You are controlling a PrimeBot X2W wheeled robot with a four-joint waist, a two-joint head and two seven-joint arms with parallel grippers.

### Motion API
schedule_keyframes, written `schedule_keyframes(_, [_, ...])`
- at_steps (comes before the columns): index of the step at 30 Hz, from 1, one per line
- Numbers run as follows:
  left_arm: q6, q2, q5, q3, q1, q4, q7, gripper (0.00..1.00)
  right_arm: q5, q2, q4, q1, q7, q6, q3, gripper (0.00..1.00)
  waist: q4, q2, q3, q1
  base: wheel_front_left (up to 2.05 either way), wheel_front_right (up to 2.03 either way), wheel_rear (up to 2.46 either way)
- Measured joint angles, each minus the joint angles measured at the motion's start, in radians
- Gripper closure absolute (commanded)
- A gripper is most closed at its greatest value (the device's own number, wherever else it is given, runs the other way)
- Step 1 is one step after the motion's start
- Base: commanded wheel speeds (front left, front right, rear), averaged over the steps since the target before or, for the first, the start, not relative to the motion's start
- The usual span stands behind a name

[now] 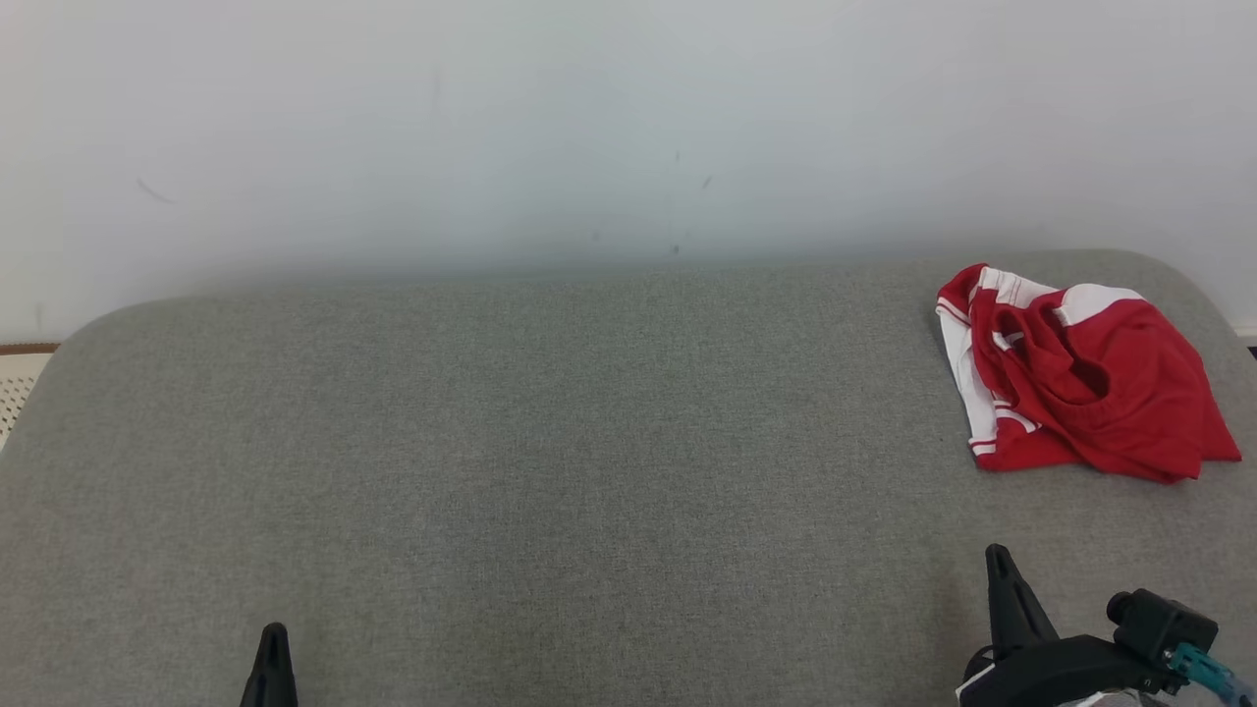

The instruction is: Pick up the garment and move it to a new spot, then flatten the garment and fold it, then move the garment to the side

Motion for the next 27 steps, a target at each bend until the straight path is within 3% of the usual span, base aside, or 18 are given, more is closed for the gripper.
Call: schedule_keyframes(27, [-0.035, -0.001, -0.439, -0.096, -0.09, 0.091, -0.004, 1.0, 0.401, -0.021, 0.078, -0.08, 0.189, 0.0, -0.164, 1.0, -0.005, 0.0, 0.012, 0.0, 0.0, 0.0, 0.0])
